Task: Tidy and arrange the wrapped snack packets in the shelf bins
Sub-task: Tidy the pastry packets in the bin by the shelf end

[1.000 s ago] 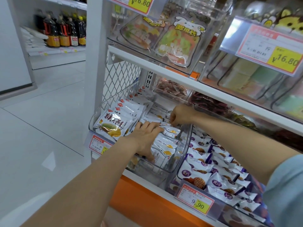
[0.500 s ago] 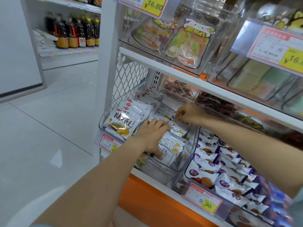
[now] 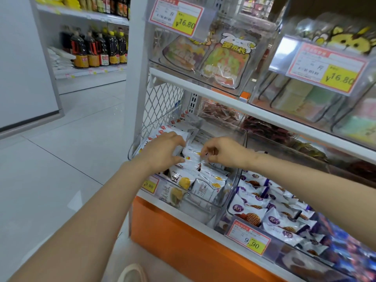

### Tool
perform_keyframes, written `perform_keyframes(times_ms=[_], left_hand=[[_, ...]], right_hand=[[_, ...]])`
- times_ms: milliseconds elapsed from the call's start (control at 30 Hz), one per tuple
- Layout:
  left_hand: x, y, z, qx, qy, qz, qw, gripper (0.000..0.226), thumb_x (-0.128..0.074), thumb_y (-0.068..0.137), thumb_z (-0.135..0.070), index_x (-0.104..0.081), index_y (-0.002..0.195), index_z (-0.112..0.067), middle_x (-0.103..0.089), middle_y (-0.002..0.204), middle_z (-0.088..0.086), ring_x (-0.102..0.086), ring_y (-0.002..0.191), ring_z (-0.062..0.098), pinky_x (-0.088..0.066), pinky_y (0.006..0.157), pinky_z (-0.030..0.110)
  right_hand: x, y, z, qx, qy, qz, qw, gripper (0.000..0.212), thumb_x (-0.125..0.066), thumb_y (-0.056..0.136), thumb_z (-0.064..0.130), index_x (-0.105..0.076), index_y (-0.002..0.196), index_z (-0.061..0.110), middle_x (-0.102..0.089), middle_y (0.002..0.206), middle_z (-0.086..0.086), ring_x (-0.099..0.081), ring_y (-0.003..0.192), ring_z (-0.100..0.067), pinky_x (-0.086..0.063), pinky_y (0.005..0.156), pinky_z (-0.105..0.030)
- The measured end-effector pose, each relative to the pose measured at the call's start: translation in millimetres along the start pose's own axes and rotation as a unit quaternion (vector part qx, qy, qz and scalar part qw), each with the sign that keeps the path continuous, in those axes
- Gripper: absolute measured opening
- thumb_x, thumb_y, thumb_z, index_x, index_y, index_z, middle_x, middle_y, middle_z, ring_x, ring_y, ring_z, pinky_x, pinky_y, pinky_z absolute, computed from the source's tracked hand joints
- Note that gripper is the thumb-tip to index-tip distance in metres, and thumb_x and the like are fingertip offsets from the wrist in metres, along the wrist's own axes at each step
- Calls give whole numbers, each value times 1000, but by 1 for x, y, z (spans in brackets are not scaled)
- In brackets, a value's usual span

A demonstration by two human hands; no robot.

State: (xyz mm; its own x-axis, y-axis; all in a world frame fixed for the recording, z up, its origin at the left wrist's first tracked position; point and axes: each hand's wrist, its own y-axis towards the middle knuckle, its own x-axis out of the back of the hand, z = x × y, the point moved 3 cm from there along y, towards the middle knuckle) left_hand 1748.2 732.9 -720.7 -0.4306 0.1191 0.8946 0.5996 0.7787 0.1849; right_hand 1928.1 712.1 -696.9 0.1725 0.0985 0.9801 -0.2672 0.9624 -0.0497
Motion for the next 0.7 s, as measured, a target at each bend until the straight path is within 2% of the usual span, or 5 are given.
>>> perform_keyframes(times_ms=[200, 400, 467, 600, 700], left_hand=[[11, -15, 10, 31, 5, -56, 998, 28, -57, 91, -22, -56, 119, -19, -53, 124, 1, -50, 113, 17, -43, 86, 30], [31, -28, 26, 152, -14, -195, 969, 20, -55, 92, -14, -62, 110, -16, -59, 117, 6, -57, 103, 24, -42, 78, 32], [32, -30, 28, 159, -22, -190, 969, 19, -56, 91, -14, -63, 109, -14, -59, 116, 7, -57, 104, 26, -45, 81, 36], [31, -31, 32, 168, -29, -188, 967, 18, -56, 91, -11, -63, 106, -14, -59, 115, 8, -58, 102, 27, -49, 82, 38], [31, -31, 33, 170, -22, -193, 966, 19, -53, 91, -9, -64, 106, -14, -59, 115, 9, -58, 101, 27, -49, 80, 38]], right_hand=[[-19, -11, 26, 32, 70, 57, 995, 9, -69, 84, 22, -71, 93, 22, -66, 80, 4, -56, 71, -8, -45, 68, -26], [-12, 11, 43, -28, 206, -74, 975, 20, -65, 88, 19, -66, 108, 15, -55, 82, 9, -49, 71, 0, -37, 60, -11], [-15, 25, 52, -57, 239, -68, 967, 32, -69, 85, 26, -62, 114, 13, -55, 89, 4, -52, 80, -8, -40, 69, -16], [-26, 45, 70, -87, 140, -66, 984, 43, -71, 79, 45, -64, 110, 17, -62, 112, 2, -54, 103, -15, -42, 78, -28], [-32, 52, 80, -111, 82, -62, 989, 47, -74, 76, 44, -63, 112, 16, -59, 122, -1, -52, 115, -19, -41, 78, -29]])
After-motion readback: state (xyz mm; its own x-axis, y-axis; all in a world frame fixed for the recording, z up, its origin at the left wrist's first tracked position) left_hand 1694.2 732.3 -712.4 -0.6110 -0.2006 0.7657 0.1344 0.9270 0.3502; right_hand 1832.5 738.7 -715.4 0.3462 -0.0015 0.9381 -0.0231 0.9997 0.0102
